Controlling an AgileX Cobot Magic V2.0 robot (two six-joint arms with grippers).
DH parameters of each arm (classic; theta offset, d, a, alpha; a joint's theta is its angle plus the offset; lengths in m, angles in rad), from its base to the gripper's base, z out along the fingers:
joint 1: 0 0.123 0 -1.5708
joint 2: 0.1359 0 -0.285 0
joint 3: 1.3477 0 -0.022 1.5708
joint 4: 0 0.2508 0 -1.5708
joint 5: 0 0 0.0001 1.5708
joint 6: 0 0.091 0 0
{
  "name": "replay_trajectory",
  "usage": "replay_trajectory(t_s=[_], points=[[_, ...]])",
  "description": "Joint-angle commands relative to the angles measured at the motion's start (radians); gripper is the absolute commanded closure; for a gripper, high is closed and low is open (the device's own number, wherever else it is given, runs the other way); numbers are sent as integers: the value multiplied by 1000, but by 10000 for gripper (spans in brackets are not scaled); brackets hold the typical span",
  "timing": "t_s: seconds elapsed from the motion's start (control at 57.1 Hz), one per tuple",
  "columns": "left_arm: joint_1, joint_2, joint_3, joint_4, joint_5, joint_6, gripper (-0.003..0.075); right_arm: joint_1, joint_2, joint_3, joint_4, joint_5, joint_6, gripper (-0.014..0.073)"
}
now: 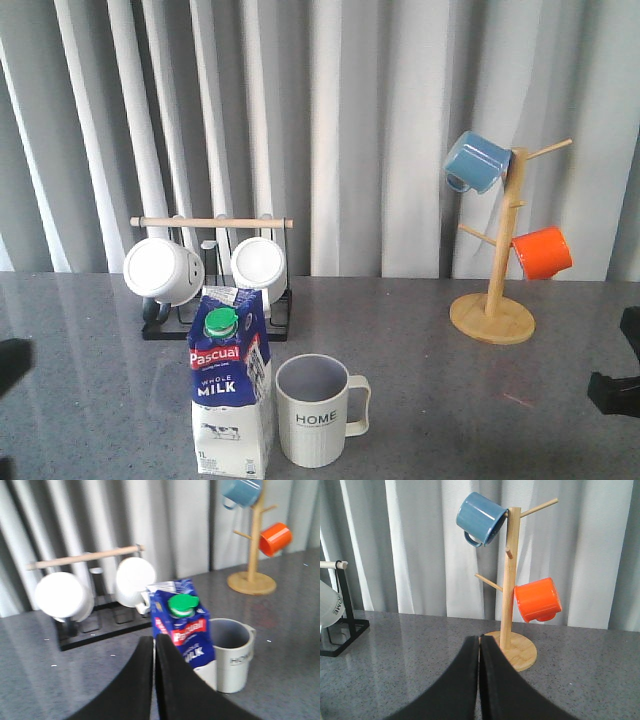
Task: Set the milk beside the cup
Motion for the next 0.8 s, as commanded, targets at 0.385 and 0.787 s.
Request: replay_trajectory(t_s=[0.385, 0.787], points=[[494, -753, 559, -354, -202, 198, 727, -4, -18, -26, -4, -69, 2, 602], [506, -756, 669, -315, -132, 181, 727, -4, -18, -26, -4, -69, 2, 602]])
